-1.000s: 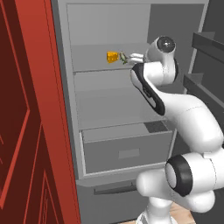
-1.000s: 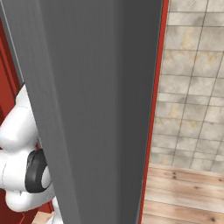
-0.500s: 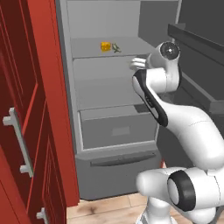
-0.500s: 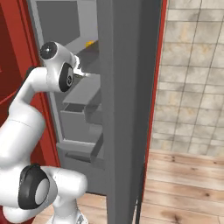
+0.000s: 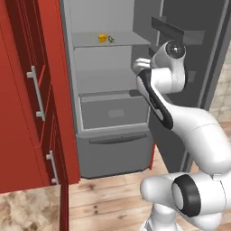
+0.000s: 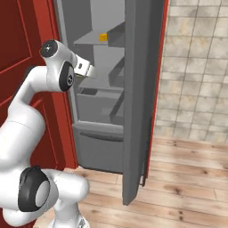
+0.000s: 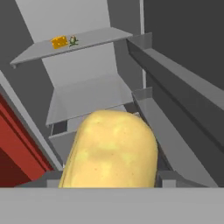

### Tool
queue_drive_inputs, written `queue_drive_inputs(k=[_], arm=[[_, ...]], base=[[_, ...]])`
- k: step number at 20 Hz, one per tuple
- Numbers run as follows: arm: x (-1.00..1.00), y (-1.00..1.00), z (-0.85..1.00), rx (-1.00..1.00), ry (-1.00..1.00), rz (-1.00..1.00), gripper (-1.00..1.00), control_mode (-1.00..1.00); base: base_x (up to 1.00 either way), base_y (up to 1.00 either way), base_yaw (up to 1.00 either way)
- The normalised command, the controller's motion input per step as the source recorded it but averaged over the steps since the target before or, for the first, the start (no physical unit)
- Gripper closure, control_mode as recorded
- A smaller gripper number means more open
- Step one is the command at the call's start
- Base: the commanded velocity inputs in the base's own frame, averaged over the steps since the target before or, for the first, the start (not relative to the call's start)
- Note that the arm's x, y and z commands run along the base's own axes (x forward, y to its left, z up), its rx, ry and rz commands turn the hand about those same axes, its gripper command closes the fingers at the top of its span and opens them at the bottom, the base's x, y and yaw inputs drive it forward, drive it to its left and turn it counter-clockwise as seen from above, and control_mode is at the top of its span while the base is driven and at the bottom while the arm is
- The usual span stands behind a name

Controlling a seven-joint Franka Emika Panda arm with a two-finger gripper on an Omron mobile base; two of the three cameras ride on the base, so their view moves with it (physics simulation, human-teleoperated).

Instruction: Take the cheese, fish, and potato from the fridge and place them on the plate on the dining counter to create an appetizer plate.

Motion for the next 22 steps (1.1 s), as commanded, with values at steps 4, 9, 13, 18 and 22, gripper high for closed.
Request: queue_drive_inputs(k=[4,9,13,18,22], arm=[[0.0,0.0,0.0,0.0,0.0,0.0,1.0,1.0],[0.0,0.0,0.0,0.0,0.0,0.0,1.0,1.0],[0.0,0.0,0.0,0.0,0.0,0.0,1.0,1.0],[0.0,0.0,0.0,0.0,0.0,0.0,1.0,1.0],[0.0,0.0,0.0,0.0,0.0,0.0,1.0,1.0]], base=[[-0.83,-0.02,-0.07],[-0.78,-0.2,-0.1],[-0.7,-0.3,-0.03],[-0.57,-0.43,-0.11],[-0.21,-0.52,-0.31]])
